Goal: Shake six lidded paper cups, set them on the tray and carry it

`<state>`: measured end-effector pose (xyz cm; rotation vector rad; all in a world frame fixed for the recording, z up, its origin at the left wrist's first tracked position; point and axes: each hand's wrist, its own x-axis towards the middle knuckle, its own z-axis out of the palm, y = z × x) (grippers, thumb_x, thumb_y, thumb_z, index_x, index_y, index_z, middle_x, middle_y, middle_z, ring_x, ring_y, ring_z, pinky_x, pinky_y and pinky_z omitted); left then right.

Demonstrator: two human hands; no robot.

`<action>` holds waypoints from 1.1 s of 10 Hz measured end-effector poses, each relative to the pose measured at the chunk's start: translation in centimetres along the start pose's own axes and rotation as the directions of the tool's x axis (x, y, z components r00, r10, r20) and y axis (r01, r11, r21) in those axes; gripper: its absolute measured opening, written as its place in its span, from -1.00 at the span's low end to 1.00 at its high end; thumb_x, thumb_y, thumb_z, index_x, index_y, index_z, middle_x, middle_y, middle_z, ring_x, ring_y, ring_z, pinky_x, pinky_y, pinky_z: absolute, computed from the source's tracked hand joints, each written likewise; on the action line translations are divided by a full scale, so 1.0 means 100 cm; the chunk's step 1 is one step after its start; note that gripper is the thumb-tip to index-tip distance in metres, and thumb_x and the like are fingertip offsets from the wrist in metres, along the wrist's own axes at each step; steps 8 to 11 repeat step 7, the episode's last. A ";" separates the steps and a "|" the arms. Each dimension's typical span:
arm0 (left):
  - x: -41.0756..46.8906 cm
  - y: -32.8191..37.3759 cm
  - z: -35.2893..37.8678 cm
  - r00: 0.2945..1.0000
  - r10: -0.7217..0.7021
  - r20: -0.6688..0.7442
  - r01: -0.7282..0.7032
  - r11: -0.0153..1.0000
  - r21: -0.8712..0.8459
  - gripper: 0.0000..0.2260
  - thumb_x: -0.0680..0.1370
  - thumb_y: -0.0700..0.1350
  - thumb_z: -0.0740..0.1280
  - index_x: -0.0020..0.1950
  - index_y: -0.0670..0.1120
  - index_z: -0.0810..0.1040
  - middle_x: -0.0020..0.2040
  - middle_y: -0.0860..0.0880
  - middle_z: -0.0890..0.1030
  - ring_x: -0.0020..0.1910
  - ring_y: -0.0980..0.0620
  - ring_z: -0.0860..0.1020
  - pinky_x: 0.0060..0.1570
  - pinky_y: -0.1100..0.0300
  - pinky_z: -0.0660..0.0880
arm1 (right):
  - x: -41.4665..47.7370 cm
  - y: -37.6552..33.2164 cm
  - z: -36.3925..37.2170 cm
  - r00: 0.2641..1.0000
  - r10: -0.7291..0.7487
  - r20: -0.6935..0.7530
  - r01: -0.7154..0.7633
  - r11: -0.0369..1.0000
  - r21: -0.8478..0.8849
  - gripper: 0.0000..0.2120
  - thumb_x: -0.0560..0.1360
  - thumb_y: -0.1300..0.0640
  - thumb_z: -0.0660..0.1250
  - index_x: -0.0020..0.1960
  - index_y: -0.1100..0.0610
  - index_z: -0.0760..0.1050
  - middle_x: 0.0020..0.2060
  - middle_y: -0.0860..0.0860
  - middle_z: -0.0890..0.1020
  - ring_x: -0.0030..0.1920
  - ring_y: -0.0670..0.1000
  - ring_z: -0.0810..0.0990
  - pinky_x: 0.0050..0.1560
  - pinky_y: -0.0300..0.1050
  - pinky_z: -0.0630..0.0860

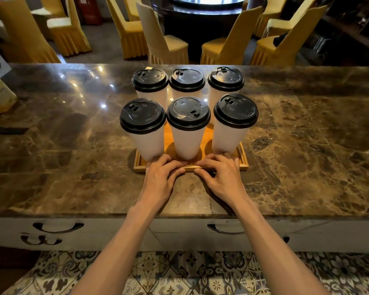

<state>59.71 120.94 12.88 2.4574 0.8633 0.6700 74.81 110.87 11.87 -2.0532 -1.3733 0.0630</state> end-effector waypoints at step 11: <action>0.002 -0.007 0.005 0.999 0.031 -0.020 -0.030 0.998 0.052 -0.87 0.49 -0.24 0.42 0.02 -0.17 0.67 -0.08 -0.18 0.56 -0.12 -0.18 0.55 -0.12 -0.09 0.46 | -0.005 -0.006 -0.006 0.993 -0.070 -0.092 0.068 0.997 -0.033 -0.80 0.42 0.05 0.52 0.02 0.06 0.70 -0.06 0.02 0.68 -0.05 0.14 0.60 -0.05 -0.06 0.23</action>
